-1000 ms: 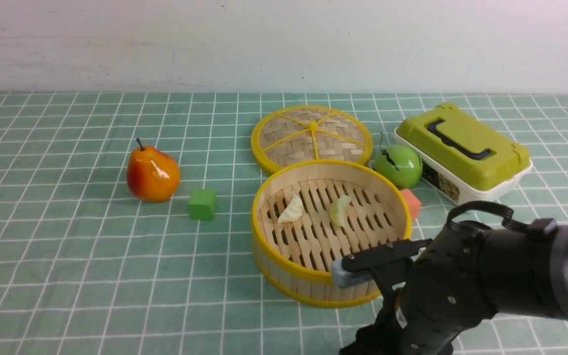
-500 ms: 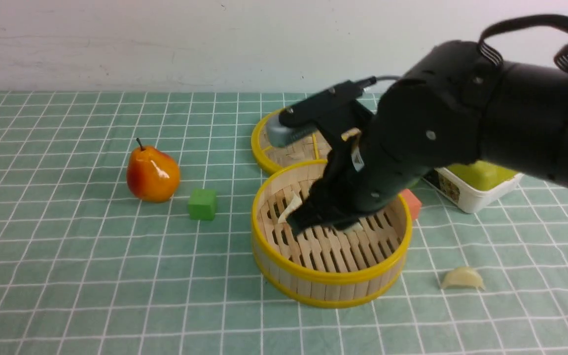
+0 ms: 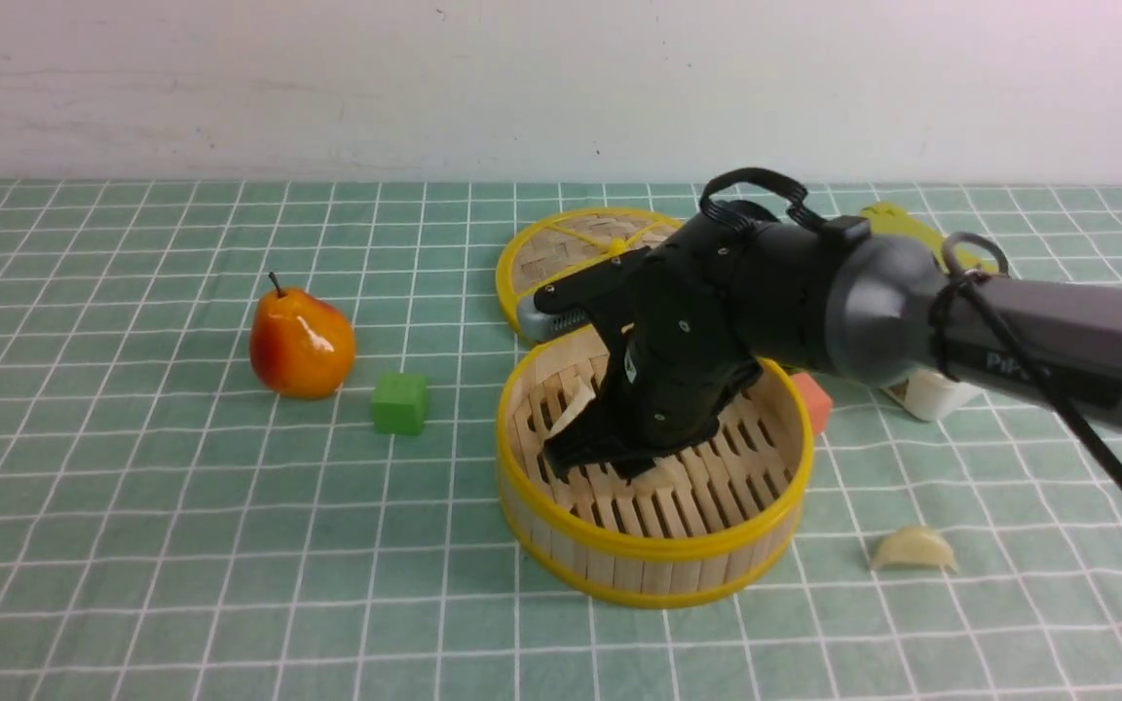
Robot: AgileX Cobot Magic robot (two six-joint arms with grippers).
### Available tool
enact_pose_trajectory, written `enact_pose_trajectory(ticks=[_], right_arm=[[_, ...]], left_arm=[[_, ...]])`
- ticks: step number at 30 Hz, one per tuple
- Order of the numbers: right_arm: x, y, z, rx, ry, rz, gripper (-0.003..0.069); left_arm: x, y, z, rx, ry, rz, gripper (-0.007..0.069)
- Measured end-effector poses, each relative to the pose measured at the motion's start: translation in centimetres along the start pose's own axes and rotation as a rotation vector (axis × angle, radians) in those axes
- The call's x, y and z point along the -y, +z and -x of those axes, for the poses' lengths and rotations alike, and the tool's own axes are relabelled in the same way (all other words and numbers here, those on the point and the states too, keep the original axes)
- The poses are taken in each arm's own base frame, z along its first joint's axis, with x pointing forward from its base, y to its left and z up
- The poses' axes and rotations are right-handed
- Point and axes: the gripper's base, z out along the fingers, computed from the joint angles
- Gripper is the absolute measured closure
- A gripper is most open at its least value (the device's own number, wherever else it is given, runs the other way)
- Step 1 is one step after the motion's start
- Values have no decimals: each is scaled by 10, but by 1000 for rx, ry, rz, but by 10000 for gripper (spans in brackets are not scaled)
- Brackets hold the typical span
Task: Put the dumplings into the steamer on the table with the blue tablecloth.
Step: 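Place the dumpling in the bamboo steamer basket with the right gripper, then reach for and grasp a dumpling lying on the table beside the steamer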
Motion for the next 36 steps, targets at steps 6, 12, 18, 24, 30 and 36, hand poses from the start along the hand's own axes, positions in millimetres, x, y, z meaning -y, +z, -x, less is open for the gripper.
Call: enact_pose_trajectory(ticks=[6, 12, 18, 24, 30, 36], right_arm=[[3, -22, 3, -42, 9, -24, 209], [21, -89, -2, -68, -89, -81, 179], [90, -123, -40, -142, -56, -127, 177], [139, -85, -76, -244, -131, -78, 177], [148, -52, -76, -214, -272, -59, 177], [149, -17, -75, -207, -412, -39, 177]], left_arm=[[0, 0, 0, 0, -2, -2, 636], [0, 0, 0, 0, -2, -2, 636], [0, 0, 0, 0, -2, -2, 634], [0, 0, 0, 4, -2, -2, 631], [0, 2, -1, -2, -2, -2, 628], [2, 12, -7, -41, -35, -26, 624]])
